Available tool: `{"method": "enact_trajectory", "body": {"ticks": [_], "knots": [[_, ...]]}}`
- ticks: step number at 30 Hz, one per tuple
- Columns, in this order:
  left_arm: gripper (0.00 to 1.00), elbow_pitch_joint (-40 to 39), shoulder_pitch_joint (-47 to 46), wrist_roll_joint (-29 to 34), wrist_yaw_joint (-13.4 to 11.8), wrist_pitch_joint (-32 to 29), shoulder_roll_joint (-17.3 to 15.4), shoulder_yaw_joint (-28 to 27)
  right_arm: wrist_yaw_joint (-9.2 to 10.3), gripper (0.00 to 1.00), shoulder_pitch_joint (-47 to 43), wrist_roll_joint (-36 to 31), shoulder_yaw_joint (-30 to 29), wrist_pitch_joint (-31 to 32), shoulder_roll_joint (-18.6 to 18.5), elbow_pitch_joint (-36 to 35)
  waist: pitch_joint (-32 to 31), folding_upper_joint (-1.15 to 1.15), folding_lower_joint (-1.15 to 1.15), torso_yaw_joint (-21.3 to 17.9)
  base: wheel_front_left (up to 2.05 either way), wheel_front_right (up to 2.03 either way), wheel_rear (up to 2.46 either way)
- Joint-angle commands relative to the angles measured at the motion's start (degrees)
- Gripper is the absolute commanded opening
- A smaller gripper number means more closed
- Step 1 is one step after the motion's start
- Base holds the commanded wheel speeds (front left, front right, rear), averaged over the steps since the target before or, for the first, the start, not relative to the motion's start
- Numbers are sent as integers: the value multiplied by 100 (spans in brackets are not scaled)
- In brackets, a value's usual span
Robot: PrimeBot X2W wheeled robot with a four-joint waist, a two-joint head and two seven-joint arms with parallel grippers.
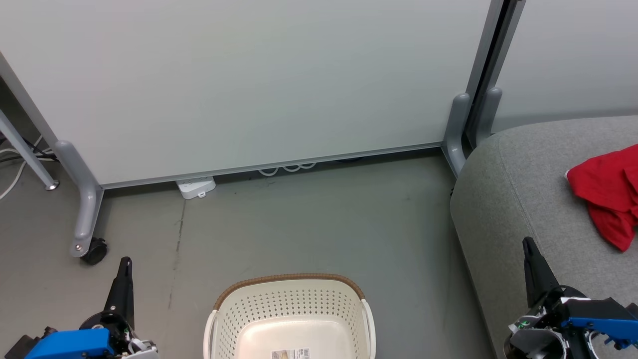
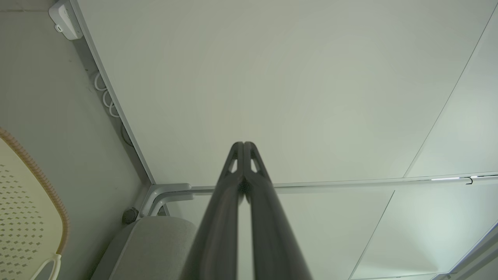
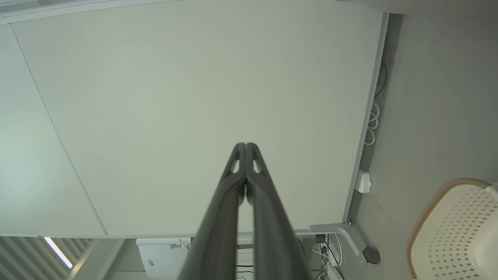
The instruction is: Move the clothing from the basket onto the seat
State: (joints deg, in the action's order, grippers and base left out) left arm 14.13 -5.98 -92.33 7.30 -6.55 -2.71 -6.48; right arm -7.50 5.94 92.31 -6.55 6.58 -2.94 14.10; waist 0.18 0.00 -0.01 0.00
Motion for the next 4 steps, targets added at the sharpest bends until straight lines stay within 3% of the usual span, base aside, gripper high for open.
{"method": "enact_trajectory", "body": {"ticks": [1, 4], "knots": [[0, -15, -52, -17, 35, -18, -32, -19, 2, 0, 55, 19, -6, 15, 16, -20, 0, 0, 1, 0, 0, 0, 0], [0, -15, -52, -17, 35, -18, -32, -18, 2, 0, 55, 19, -6, 15, 16, -20, 0, 0, 1, 0, 0, 0, 0]]}}
